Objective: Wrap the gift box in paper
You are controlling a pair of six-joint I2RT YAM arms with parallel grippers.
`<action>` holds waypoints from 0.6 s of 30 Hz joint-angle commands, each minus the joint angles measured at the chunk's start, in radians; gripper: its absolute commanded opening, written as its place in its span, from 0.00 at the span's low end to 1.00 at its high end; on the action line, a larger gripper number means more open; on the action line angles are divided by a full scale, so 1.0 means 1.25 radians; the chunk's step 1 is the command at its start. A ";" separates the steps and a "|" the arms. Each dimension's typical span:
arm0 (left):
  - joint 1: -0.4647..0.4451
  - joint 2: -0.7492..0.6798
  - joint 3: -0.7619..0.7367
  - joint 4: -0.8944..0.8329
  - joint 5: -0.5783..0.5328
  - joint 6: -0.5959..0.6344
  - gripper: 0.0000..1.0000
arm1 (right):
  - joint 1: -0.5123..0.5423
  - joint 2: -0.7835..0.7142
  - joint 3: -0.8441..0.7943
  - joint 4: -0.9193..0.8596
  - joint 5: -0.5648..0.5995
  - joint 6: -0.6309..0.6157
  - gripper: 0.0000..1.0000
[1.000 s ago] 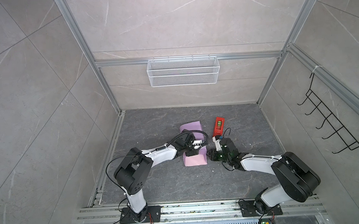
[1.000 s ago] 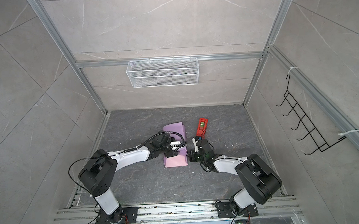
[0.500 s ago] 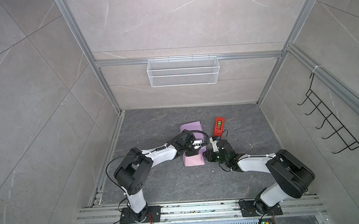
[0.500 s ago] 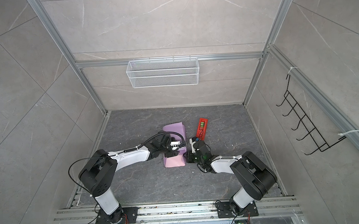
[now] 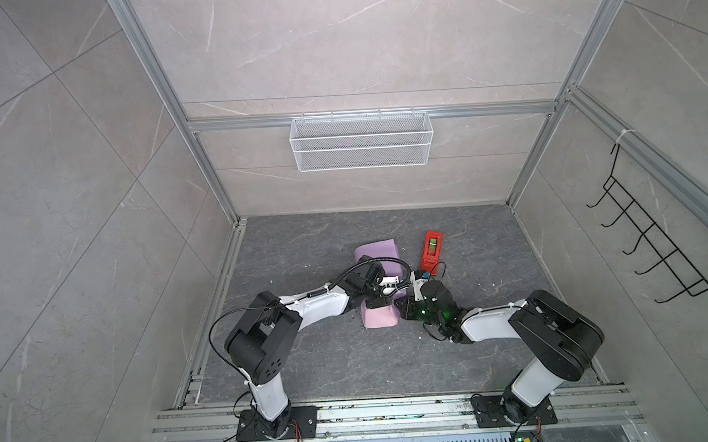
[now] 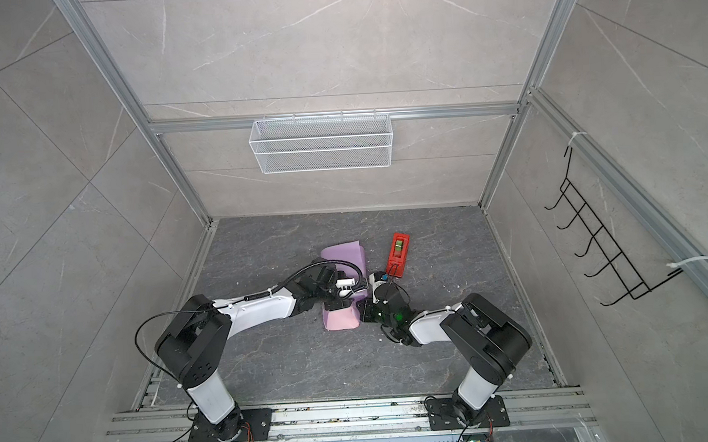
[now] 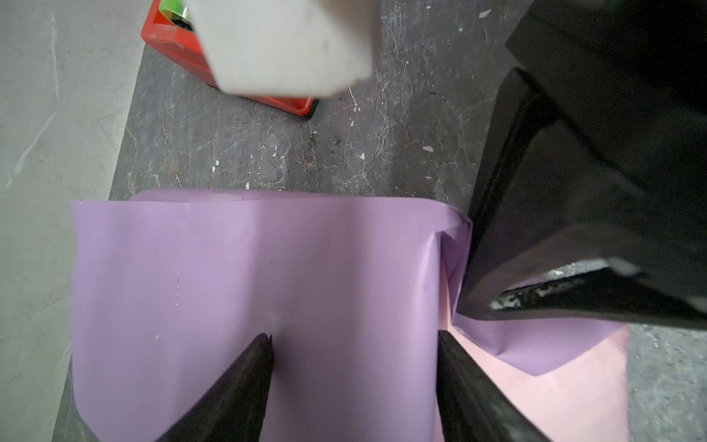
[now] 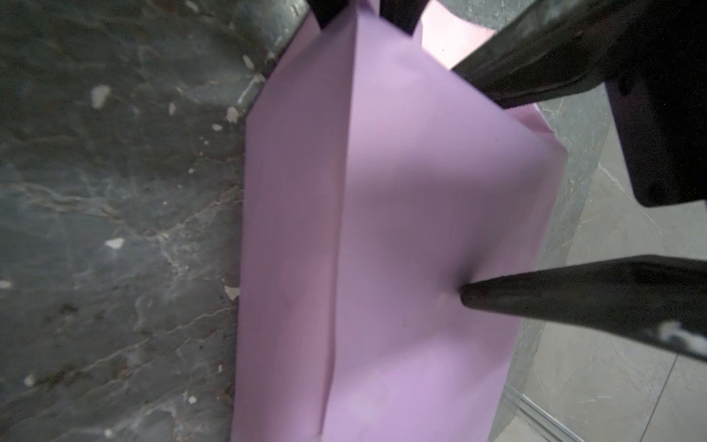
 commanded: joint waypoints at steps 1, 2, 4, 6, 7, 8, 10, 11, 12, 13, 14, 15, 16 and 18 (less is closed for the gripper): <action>0.002 0.020 -0.013 -0.045 -0.014 0.001 0.67 | 0.007 0.027 -0.012 0.071 0.026 0.022 0.14; 0.002 0.019 -0.010 -0.048 -0.011 0.000 0.67 | 0.007 0.031 -0.012 0.077 0.030 0.024 0.14; 0.002 0.018 -0.008 -0.053 -0.006 -0.001 0.68 | 0.008 0.040 -0.011 0.087 0.035 0.026 0.14; 0.003 0.017 -0.004 -0.058 -0.005 -0.004 0.68 | 0.011 0.047 -0.014 0.098 0.042 0.029 0.13; 0.002 0.016 -0.003 -0.060 -0.004 -0.006 0.69 | 0.012 0.051 -0.014 0.101 0.043 0.029 0.13; 0.003 0.015 -0.002 -0.059 -0.004 -0.009 0.69 | 0.012 0.052 -0.015 0.102 0.046 0.030 0.12; 0.002 0.010 -0.002 -0.059 -0.002 -0.013 0.71 | 0.014 0.058 -0.016 0.108 0.049 0.031 0.12; 0.002 0.008 -0.001 -0.058 0.001 -0.018 0.71 | 0.014 0.060 -0.017 0.111 0.051 0.031 0.12; 0.002 0.006 -0.001 -0.057 0.003 -0.021 0.72 | 0.015 0.062 -0.018 0.113 0.052 0.031 0.12; 0.002 0.003 0.000 -0.056 0.006 -0.025 0.72 | 0.016 0.063 -0.019 0.114 0.053 0.031 0.12; 0.002 0.001 -0.001 -0.053 0.008 -0.028 0.73 | 0.016 0.063 -0.018 0.115 0.054 0.031 0.11; 0.002 0.001 -0.001 -0.052 0.008 -0.030 0.74 | 0.016 0.062 -0.019 0.115 0.056 0.031 0.11; 0.002 0.001 -0.002 -0.049 0.008 -0.032 0.74 | 0.017 0.063 -0.020 0.115 0.056 0.031 0.11; 0.002 0.006 -0.001 -0.048 0.000 -0.034 0.75 | 0.017 0.063 -0.021 0.118 0.056 0.031 0.11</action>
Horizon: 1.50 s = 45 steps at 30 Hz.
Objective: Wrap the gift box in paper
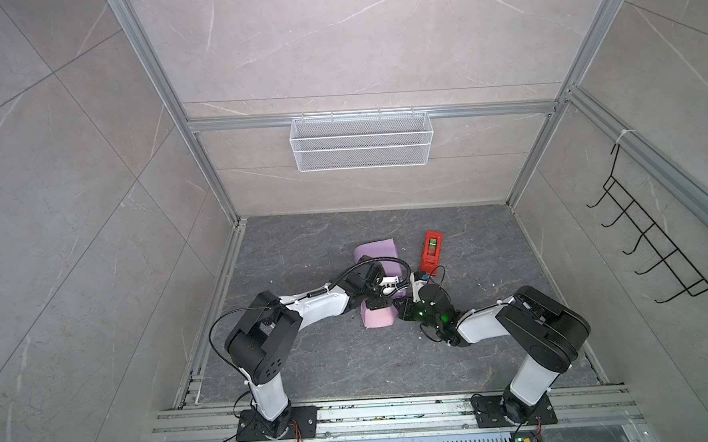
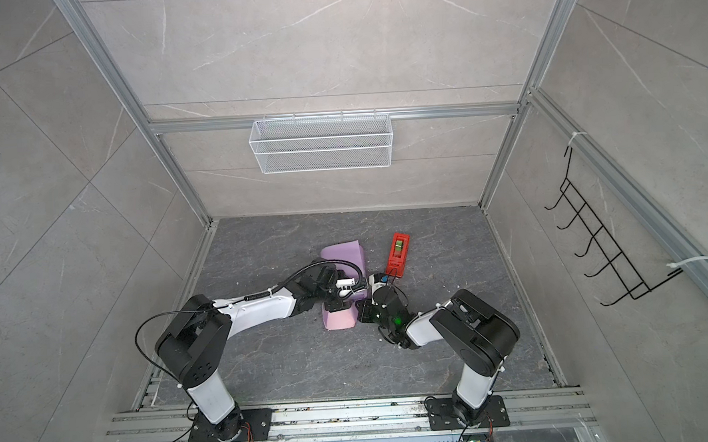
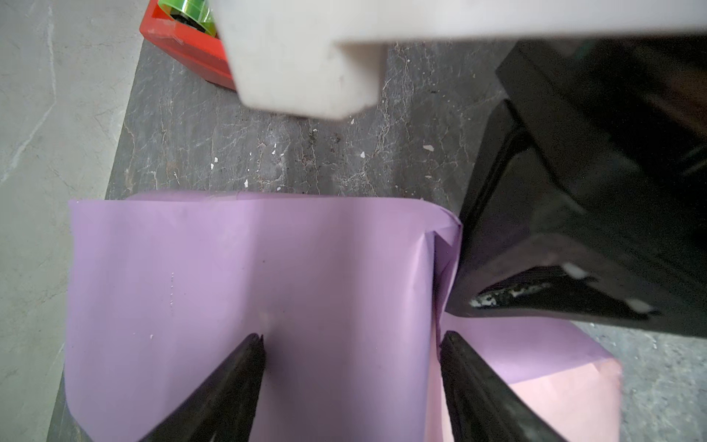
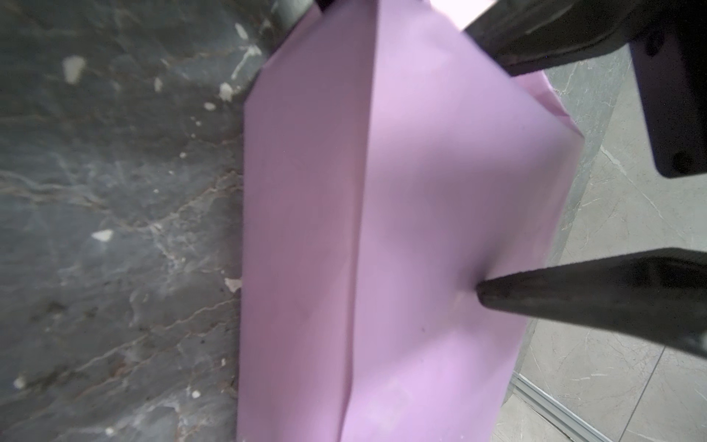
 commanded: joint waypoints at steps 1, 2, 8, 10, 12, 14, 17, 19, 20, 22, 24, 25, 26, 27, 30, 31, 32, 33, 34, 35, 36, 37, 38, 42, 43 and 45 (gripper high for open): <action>0.002 0.008 -0.001 -0.045 -0.003 -0.023 0.75 | 0.005 0.011 -0.010 0.025 0.021 0.010 0.11; 0.002 0.012 -0.001 -0.042 -0.007 -0.025 0.75 | 0.005 0.011 -0.010 0.025 0.021 0.010 0.11; -0.005 0.026 -0.010 -0.022 -0.035 -0.025 0.76 | 0.005 0.015 -0.009 0.030 0.018 0.013 0.10; -0.005 0.029 -0.016 -0.011 -0.050 -0.020 0.75 | 0.005 0.013 -0.007 0.030 0.018 0.014 0.10; -0.007 0.033 -0.017 -0.007 -0.063 -0.015 0.74 | 0.005 0.011 -0.007 0.030 0.015 0.014 0.10; -0.008 0.035 -0.018 -0.006 -0.068 -0.009 0.73 | 0.004 0.007 -0.009 0.029 0.014 0.014 0.10; -0.010 0.037 -0.022 -0.003 -0.075 -0.004 0.72 | 0.005 -0.006 -0.012 0.021 0.014 0.012 0.11; -0.010 0.036 -0.024 -0.002 -0.074 -0.004 0.72 | 0.005 -0.015 -0.017 0.013 0.021 0.008 0.11; -0.010 0.036 -0.025 -0.002 -0.073 -0.003 0.72 | 0.005 -0.020 -0.019 0.004 0.028 0.007 0.11; -0.011 0.036 -0.028 -0.002 -0.075 -0.001 0.72 | 0.005 -0.022 -0.021 -0.004 0.038 0.004 0.12; -0.011 0.036 -0.030 -0.001 -0.075 0.000 0.72 | 0.004 -0.017 -0.022 -0.003 0.046 0.008 0.12; -0.012 0.036 -0.031 -0.001 -0.075 0.000 0.72 | 0.005 -0.012 -0.019 -0.005 0.045 0.009 0.12; -0.012 0.036 -0.032 -0.001 -0.075 0.000 0.72 | 0.005 -0.005 -0.015 -0.005 0.043 0.009 0.12; -0.013 0.036 -0.031 -0.001 -0.075 0.000 0.72 | 0.005 0.000 -0.013 -0.001 0.040 0.010 0.12; -0.014 0.034 -0.033 -0.001 -0.076 -0.001 0.72 | 0.005 0.025 -0.006 0.007 0.028 0.013 0.12; -0.014 0.033 -0.032 0.000 -0.077 -0.001 0.72 | 0.005 0.031 -0.007 0.012 0.025 0.013 0.11; -0.013 0.033 -0.034 0.001 -0.078 -0.001 0.72 | 0.005 0.036 -0.007 0.016 0.024 0.014 0.11; -0.013 0.032 -0.035 0.003 -0.077 -0.001 0.72 | 0.005 0.039 -0.009 0.023 0.022 0.017 0.11; -0.014 0.032 -0.036 0.004 -0.079 -0.001 0.72 | 0.005 0.042 -0.008 0.028 0.022 0.019 0.11; -0.014 0.031 -0.036 0.005 -0.079 -0.001 0.72 | 0.005 0.045 -0.009 0.031 0.020 0.020 0.11; -0.015 0.031 -0.037 0.007 -0.079 0.000 0.72 | 0.006 0.047 -0.007 0.031 0.020 0.021 0.11; -0.015 0.032 -0.038 0.007 -0.079 0.000 0.72 | 0.006 0.049 -0.006 0.034 0.020 0.023 0.11; -0.014 0.032 -0.037 0.008 -0.079 0.001 0.72 | 0.006 0.052 -0.004 0.036 0.019 0.024 0.11; -0.014 0.032 -0.039 0.009 -0.081 0.002 0.72 | 0.008 0.058 -0.001 0.038 0.020 0.028 0.11; -0.015 0.032 -0.039 0.009 -0.081 0.001 0.72 | 0.009 0.060 -0.001 0.038 0.020 0.028 0.11; -0.015 0.031 -0.041 0.010 -0.082 0.002 0.72 | 0.010 0.064 0.000 0.041 0.019 0.030 0.11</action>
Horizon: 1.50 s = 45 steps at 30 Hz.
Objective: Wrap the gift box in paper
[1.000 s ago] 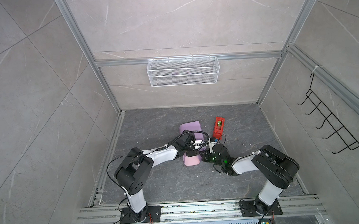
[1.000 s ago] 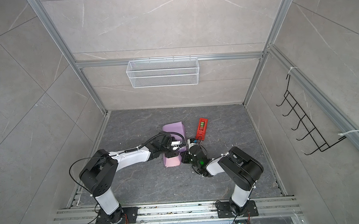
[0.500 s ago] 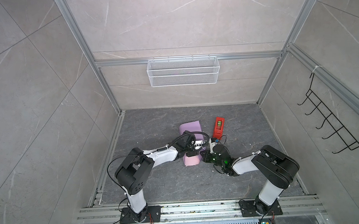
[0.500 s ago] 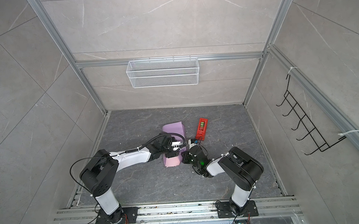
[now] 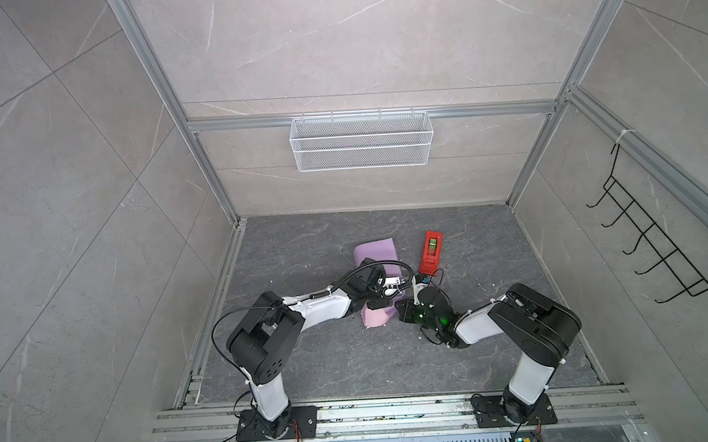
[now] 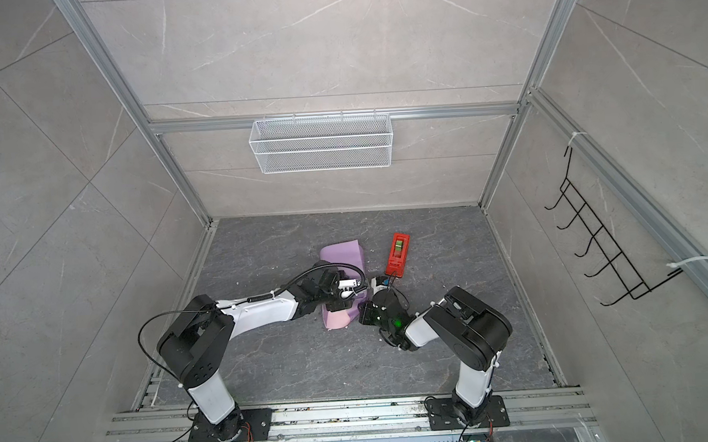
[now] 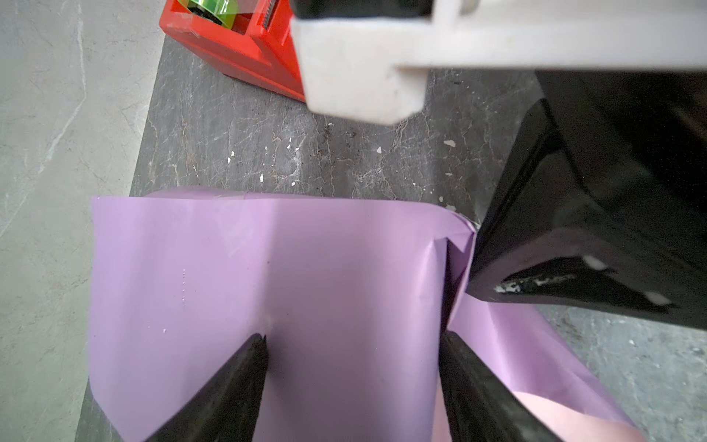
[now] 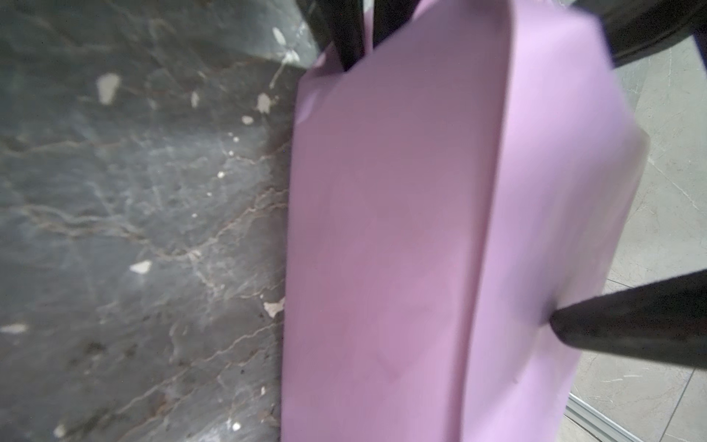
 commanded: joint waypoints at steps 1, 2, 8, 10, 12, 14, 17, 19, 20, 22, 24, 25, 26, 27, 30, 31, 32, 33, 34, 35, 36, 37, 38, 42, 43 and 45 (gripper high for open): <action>0.002 0.024 -0.023 -0.037 -0.016 0.004 0.72 | 0.009 0.024 0.012 0.017 -0.005 0.016 0.11; 0.002 0.024 -0.024 -0.037 -0.017 0.004 0.72 | 0.011 0.026 0.012 0.018 -0.004 0.018 0.11; 0.002 0.022 -0.024 -0.037 -0.019 0.006 0.72 | 0.017 0.029 0.021 0.023 -0.009 0.028 0.12; 0.001 0.021 -0.024 -0.036 -0.020 0.007 0.72 | 0.017 0.029 0.030 0.014 -0.007 0.028 0.12; 0.002 0.019 -0.026 -0.035 -0.020 0.007 0.73 | 0.018 0.035 0.035 0.008 -0.005 0.028 0.12; 0.002 0.017 -0.024 -0.036 -0.020 0.006 0.73 | 0.019 0.043 0.034 0.013 -0.004 0.033 0.12; 0.002 0.010 -0.024 -0.036 -0.019 0.004 0.73 | 0.019 0.052 0.027 0.021 -0.007 0.038 0.12; 0.001 0.010 -0.025 -0.034 -0.020 0.005 0.73 | 0.019 0.055 0.017 0.027 -0.009 0.043 0.11; 0.001 0.010 -0.024 -0.033 -0.022 0.006 0.73 | 0.020 0.054 0.012 0.027 -0.010 0.045 0.11; 0.001 0.012 -0.025 -0.031 -0.024 0.006 0.73 | 0.022 0.056 0.004 0.027 -0.013 0.050 0.10; 0.000 0.011 -0.026 -0.030 -0.025 0.006 0.73 | 0.028 0.058 0.001 0.023 -0.016 0.056 0.09; 0.001 0.011 -0.026 -0.028 -0.025 0.005 0.73 | 0.030 0.062 -0.002 0.025 -0.017 0.059 0.09; 0.000 0.011 -0.026 -0.028 -0.025 0.004 0.73 | 0.033 0.064 -0.004 0.028 -0.018 0.063 0.09; 0.000 0.010 -0.026 -0.028 -0.026 0.004 0.73 | 0.036 0.069 -0.008 0.033 -0.019 0.067 0.09; 0.002 0.010 -0.026 -0.026 -0.029 0.004 0.73 | 0.050 0.081 -0.016 0.050 -0.025 0.081 0.08; 0.001 0.010 -0.026 -0.026 -0.029 0.004 0.73 | 0.054 0.085 -0.019 0.058 -0.027 0.085 0.08; 0.001 0.009 -0.026 -0.025 -0.031 0.003 0.73 | 0.058 0.087 -0.021 0.061 -0.028 0.089 0.08; 0.000 0.009 -0.025 -0.025 -0.030 0.004 0.73 | 0.063 0.089 -0.021 0.062 -0.028 0.092 0.07; 0.001 0.009 -0.026 -0.023 -0.031 0.004 0.73 | 0.069 0.091 -0.022 0.066 -0.028 0.096 0.07; 0.000 0.009 -0.025 -0.023 -0.032 0.004 0.73 | 0.075 0.092 -0.024 0.068 -0.028 0.099 0.07; 0.001 0.009 -0.026 -0.023 -0.033 0.004 0.73 | 0.080 0.092 -0.025 0.069 -0.028 0.101 0.07; 0.001 0.009 -0.026 -0.023 -0.035 0.004 0.73 | 0.085 0.090 -0.027 0.071 -0.025 0.104 0.07; 0.001 0.009 -0.025 -0.023 -0.036 0.004 0.73 | 0.086 0.088 -0.029 0.073 -0.025 0.106 0.07; 0.001 0.010 -0.026 -0.023 -0.037 0.003 0.73 | 0.087 0.074 -0.032 0.068 -0.011 0.107 0.07; 0.001 0.010 -0.026 -0.023 -0.037 0.003 0.73 | 0.083 0.069 -0.032 0.062 -0.009 0.106 0.06; 0.000 0.011 -0.026 -0.023 -0.038 0.003 0.73 | 0.067 0.063 -0.024 0.048 -0.014 0.101 0.06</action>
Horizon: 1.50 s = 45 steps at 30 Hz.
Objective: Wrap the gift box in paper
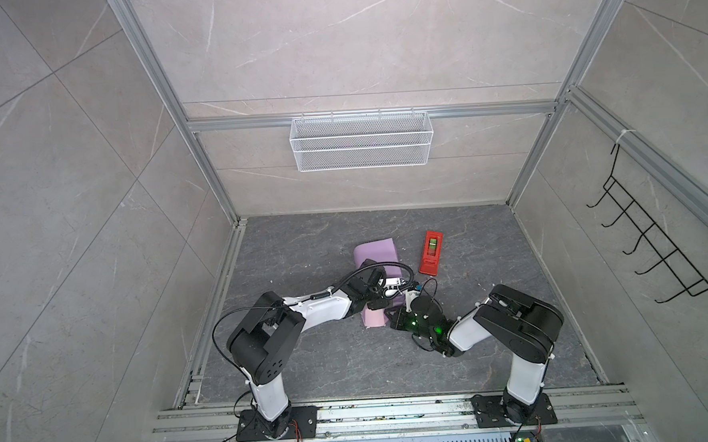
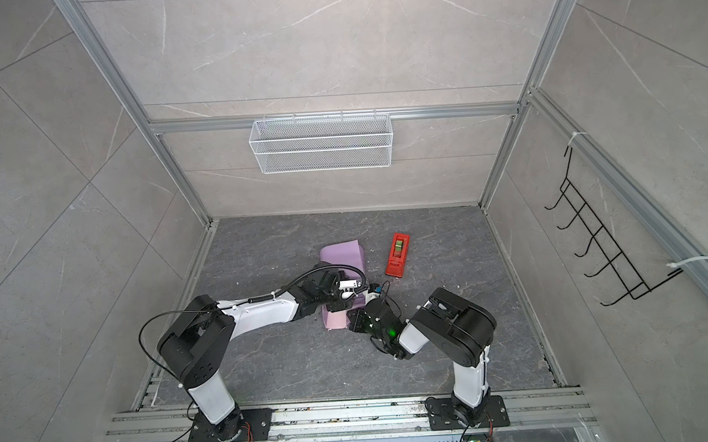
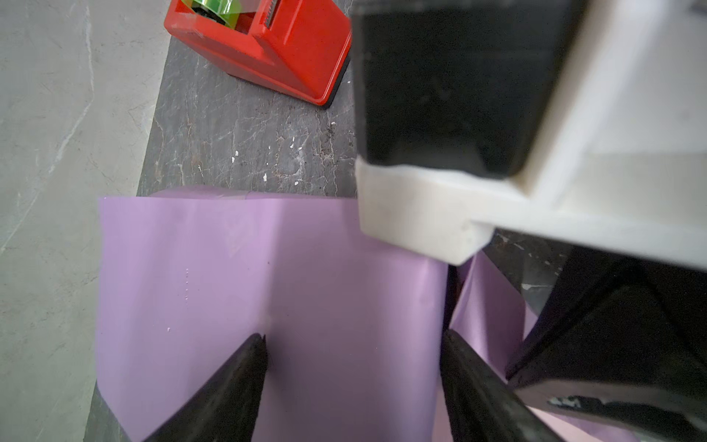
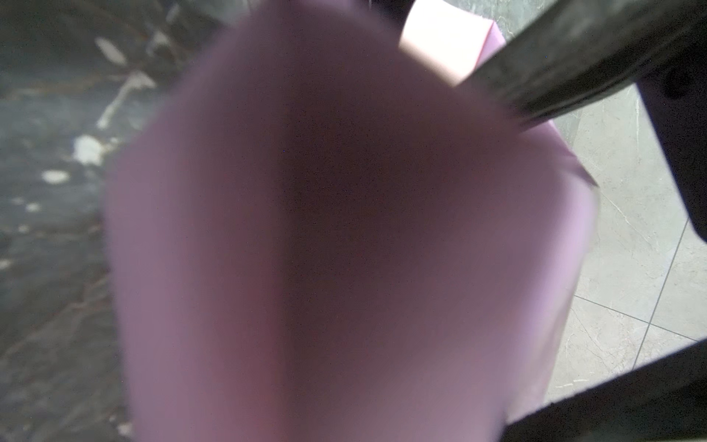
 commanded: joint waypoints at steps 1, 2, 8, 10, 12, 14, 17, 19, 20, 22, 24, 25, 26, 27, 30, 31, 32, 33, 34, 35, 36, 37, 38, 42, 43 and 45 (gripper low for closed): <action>0.007 0.011 -0.017 -0.039 -0.019 0.001 0.73 | -0.019 -0.002 -0.011 -0.077 -0.013 0.002 0.06; 0.006 0.013 -0.016 -0.039 -0.020 0.001 0.73 | -0.027 -0.003 -0.007 -0.080 -0.017 -0.001 0.06; 0.006 0.013 -0.018 -0.042 -0.023 0.001 0.73 | -0.076 -0.008 0.003 -0.077 -0.054 -0.008 0.06; 0.007 0.013 -0.019 -0.042 -0.023 0.001 0.73 | -0.090 -0.014 0.006 -0.089 -0.062 -0.013 0.06; 0.006 0.014 -0.018 -0.042 -0.023 0.001 0.73 | -0.092 -0.020 0.006 -0.095 -0.068 -0.019 0.06; 0.006 0.015 -0.015 -0.042 -0.024 0.000 0.73 | -0.090 -0.021 0.006 -0.104 -0.081 -0.023 0.06; 0.007 0.015 -0.015 -0.040 -0.026 0.000 0.73 | -0.079 -0.019 -0.006 -0.090 -0.089 -0.016 0.05; 0.006 0.016 -0.016 -0.039 -0.026 -0.002 0.73 | -0.064 -0.020 -0.010 -0.093 -0.087 -0.012 0.05; 0.005 0.016 -0.015 -0.039 -0.028 -0.002 0.73 | -0.054 -0.018 -0.014 -0.091 -0.085 -0.008 0.05; 0.006 0.017 -0.017 -0.038 -0.030 -0.002 0.73 | -0.037 -0.016 -0.024 -0.080 -0.079 0.005 0.05; 0.006 0.016 -0.017 -0.038 -0.031 -0.001 0.73 | -0.019 -0.011 -0.038 -0.063 -0.075 0.021 0.05; 0.007 0.015 -0.017 -0.037 -0.031 0.000 0.73 | -0.010 -0.010 -0.044 -0.056 -0.073 0.027 0.05; 0.006 0.015 -0.016 -0.037 -0.032 -0.002 0.73 | -0.002 -0.009 -0.046 -0.052 -0.073 0.031 0.05; 0.005 0.015 -0.017 -0.036 -0.032 -0.001 0.73 | 0.002 -0.010 -0.048 -0.051 -0.073 0.033 0.05; 0.006 0.017 -0.017 -0.037 -0.032 -0.001 0.73 | 0.000 -0.029 -0.051 -0.044 -0.073 0.034 0.05; 0.006 0.018 -0.017 -0.038 -0.033 -0.002 0.73 | -0.004 -0.043 -0.049 -0.056 -0.074 0.030 0.05; 0.006 0.018 -0.016 -0.039 -0.032 -0.003 0.73 | -0.010 -0.062 -0.044 -0.072 -0.078 0.023 0.05; 0.006 0.018 -0.015 -0.039 -0.032 -0.003 0.73 | -0.019 -0.081 -0.041 -0.084 -0.084 0.016 0.05; 0.007 0.018 -0.015 -0.040 -0.033 -0.003 0.73 | -0.028 -0.098 -0.040 -0.092 -0.092 0.012 0.05; 0.006 0.019 -0.013 -0.042 -0.034 -0.003 0.73 | -0.040 -0.117 -0.041 -0.096 -0.104 0.009 0.05; 0.007 0.019 -0.014 -0.042 -0.033 -0.004 0.73 | -0.054 -0.134 -0.042 -0.100 -0.120 0.005 0.05; 0.006 0.019 -0.012 -0.042 -0.034 -0.004 0.73 | -0.066 -0.148 -0.042 -0.107 -0.134 0.002 0.05; 0.006 0.020 -0.012 -0.042 -0.033 -0.004 0.73 | -0.081 -0.163 -0.041 -0.116 -0.147 -0.002 0.05; 0.007 0.019 -0.011 -0.043 -0.032 -0.004 0.73 | -0.132 -0.185 -0.039 -0.142 -0.177 -0.021 0.05; 0.007 0.019 -0.011 -0.043 -0.033 -0.004 0.73 | -0.144 -0.181 -0.039 -0.146 -0.181 -0.022 0.05; 0.006 0.019 -0.011 -0.043 -0.032 -0.004 0.73 | -0.163 -0.166 -0.030 -0.148 -0.192 -0.028 0.05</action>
